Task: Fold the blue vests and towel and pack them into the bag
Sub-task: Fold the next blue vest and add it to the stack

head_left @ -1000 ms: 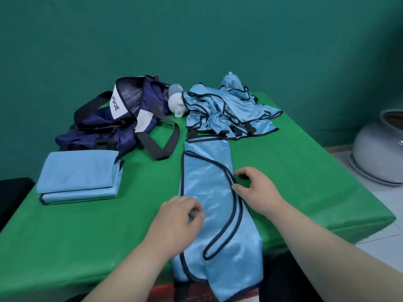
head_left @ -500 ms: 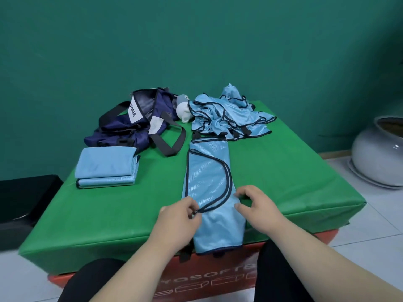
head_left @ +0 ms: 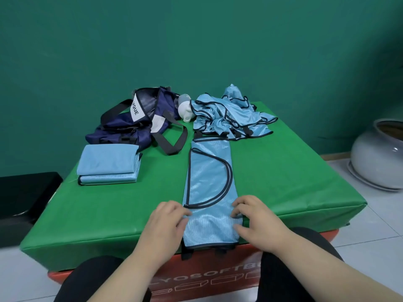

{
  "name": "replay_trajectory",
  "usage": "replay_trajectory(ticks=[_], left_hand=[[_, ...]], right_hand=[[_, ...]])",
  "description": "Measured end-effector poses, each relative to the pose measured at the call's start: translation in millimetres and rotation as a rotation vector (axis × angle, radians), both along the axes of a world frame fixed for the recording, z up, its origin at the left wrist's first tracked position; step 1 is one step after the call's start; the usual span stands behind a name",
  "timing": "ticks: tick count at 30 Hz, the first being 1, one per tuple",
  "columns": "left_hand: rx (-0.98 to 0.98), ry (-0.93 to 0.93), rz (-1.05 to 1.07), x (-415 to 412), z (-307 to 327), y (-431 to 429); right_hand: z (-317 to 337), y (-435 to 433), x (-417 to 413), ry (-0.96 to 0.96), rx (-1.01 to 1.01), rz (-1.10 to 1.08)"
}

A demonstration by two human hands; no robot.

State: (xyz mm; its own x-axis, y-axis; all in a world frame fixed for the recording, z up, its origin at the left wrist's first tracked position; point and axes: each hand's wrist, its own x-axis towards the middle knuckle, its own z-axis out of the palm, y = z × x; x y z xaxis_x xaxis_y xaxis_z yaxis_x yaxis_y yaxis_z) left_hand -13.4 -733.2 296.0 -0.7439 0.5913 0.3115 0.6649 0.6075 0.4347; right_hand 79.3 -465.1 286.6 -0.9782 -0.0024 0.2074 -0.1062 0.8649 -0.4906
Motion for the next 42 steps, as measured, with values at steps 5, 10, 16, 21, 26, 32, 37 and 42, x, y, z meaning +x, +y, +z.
replay_trajectory(ticks=[5, 10, 16, 21, 26, 32, 37, 42], left_hand=[[-0.164, 0.061, -0.335, -5, -13, -17], [-0.263, 0.166, -0.390, -22, -20, -18], [-0.237, 0.212, -0.400, -29, -25, -11], [-0.160, 0.149, -0.390, -33, -28, -12], [-0.081, 0.007, -0.282, -31, -28, -7], [0.143, -0.212, -0.130, -32, -27, -1], [0.252, -0.282, -0.082, -30, -24, 2], [0.282, -0.331, -0.079, -30, -25, 0]], right_hand=[[-7, 6, 9, 0.045, 0.099, 0.113], [-10, 11, 12, -0.005, 0.160, 0.168], [-11, 10, 8, 0.010, 0.150, 0.154], [-11, 9, 8, 0.017, 0.124, 0.156], [-8, 6, 11, 0.001, 0.132, 0.199], [-9, 0, 12, 0.045, 0.210, 0.176], [-9, -11, 4, 0.246, 0.188, 0.158], [3, -19, 2, 0.334, 0.005, 0.138]])
